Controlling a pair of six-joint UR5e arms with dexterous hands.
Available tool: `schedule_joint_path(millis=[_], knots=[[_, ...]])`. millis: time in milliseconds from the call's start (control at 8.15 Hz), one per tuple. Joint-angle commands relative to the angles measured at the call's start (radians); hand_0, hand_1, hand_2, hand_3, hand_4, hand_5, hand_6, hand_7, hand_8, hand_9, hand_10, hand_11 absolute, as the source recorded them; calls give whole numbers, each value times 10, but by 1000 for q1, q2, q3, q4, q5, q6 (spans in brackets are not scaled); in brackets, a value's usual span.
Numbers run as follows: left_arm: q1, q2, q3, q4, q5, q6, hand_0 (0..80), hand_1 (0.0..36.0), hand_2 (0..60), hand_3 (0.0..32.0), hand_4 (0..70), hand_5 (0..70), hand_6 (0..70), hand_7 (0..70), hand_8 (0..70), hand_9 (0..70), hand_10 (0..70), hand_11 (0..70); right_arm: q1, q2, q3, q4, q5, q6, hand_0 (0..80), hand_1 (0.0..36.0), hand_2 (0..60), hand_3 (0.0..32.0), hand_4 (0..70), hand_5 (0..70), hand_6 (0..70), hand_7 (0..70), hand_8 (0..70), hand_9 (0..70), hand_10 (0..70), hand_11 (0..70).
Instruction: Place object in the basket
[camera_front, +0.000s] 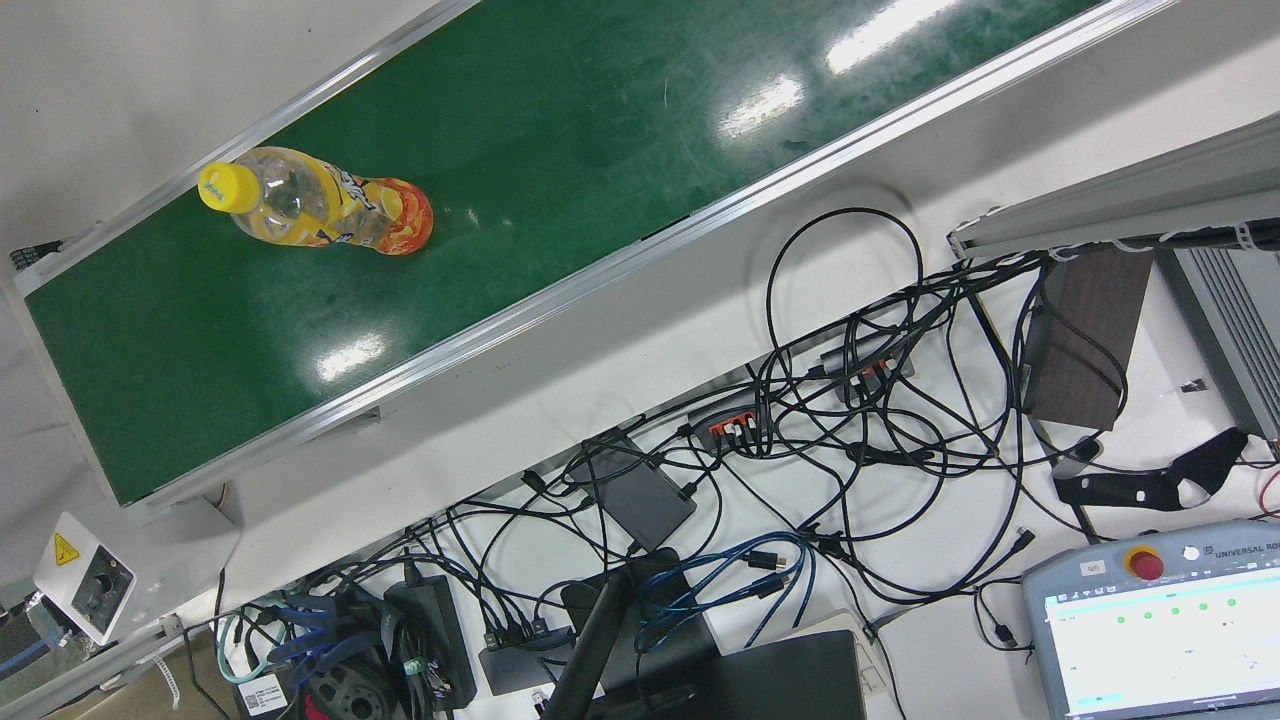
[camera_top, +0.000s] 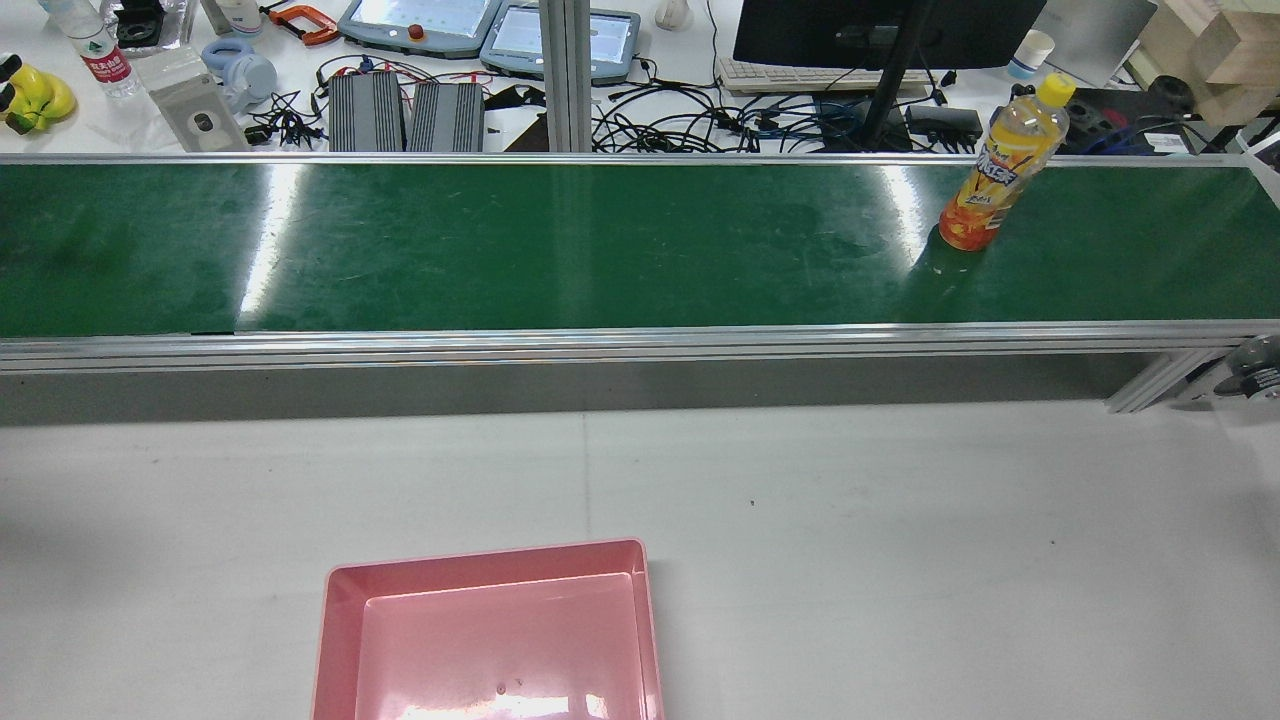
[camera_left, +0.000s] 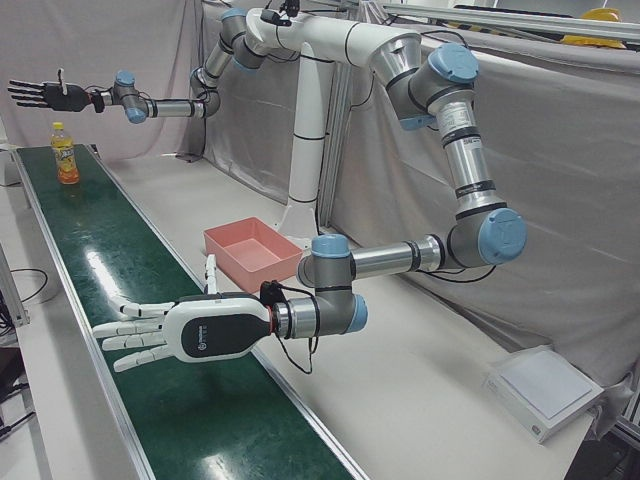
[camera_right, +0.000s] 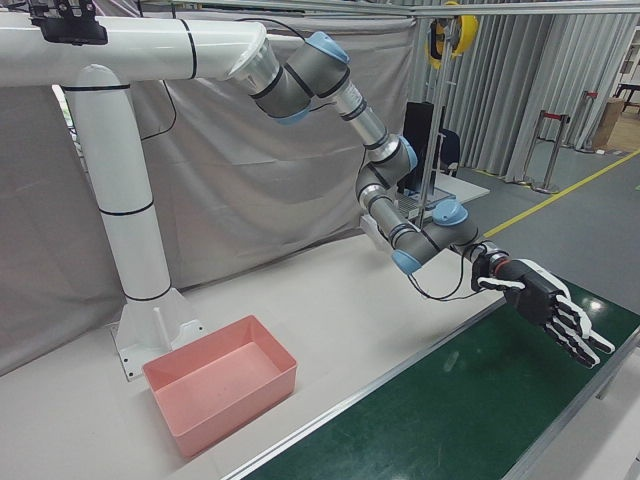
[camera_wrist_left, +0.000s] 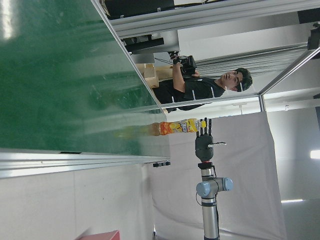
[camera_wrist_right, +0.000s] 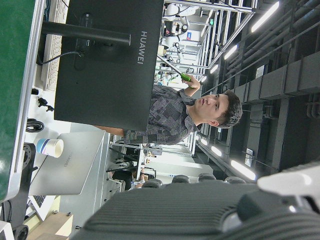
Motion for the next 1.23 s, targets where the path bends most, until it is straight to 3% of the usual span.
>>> schedule_joint_path(millis=[0, 245, 368, 491, 613, 736, 1104], knots=[[-4, 2, 36, -35, -1, -4, 498, 55, 0, 144, 0, 240, 0, 19, 28, 8, 0, 0, 1, 0, 0, 0, 0, 1, 0, 0, 0, 0, 0, 0, 0, 0, 0, 0, 0, 0], [-51, 3, 34, -47, -3, -5, 496, 55, 0, 98, 9, 222, 0, 24, 43, 37, 0, 0, 0, 0, 0, 0, 0, 1, 0, 0, 0, 0, 0, 0, 0, 0, 0, 0, 0, 0], [-68, 2, 30, -46, -3, -7, 493, 54, 0, 110, 4, 213, 0, 24, 46, 41, 0, 0, 0, 0, 1, 0, 0, 1, 0, 0, 0, 0, 0, 0, 0, 0, 0, 0, 0, 0], [-68, 0, 25, -46, -3, -7, 496, 59, 0, 66, 35, 240, 0, 31, 50, 48, 0, 0, 0, 0, 1, 0, 0, 1, 0, 0, 0, 0, 0, 0, 0, 0, 0, 0, 0, 0], [-76, 0, 17, -46, -3, -7, 498, 62, 0, 52, 49, 248, 0, 30, 52, 52, 0, 1, 1, 0, 1, 0, 0, 1, 0, 0, 0, 0, 0, 0, 0, 0, 0, 0, 0, 0], [-94, 2, 19, -46, -3, -7, 497, 56, 0, 58, 40, 241, 0, 31, 53, 50, 0, 0, 1, 0, 3, 0, 0, 1, 0, 0, 0, 0, 0, 0, 0, 0, 0, 0, 0, 0], [-119, 0, 16, -41, -1, -7, 497, 58, 0, 24, 68, 276, 0, 39, 62, 63, 0, 0, 1, 0, 3, -2, 0, 1, 0, 0, 0, 0, 0, 0, 0, 0, 0, 0, 0, 0]])
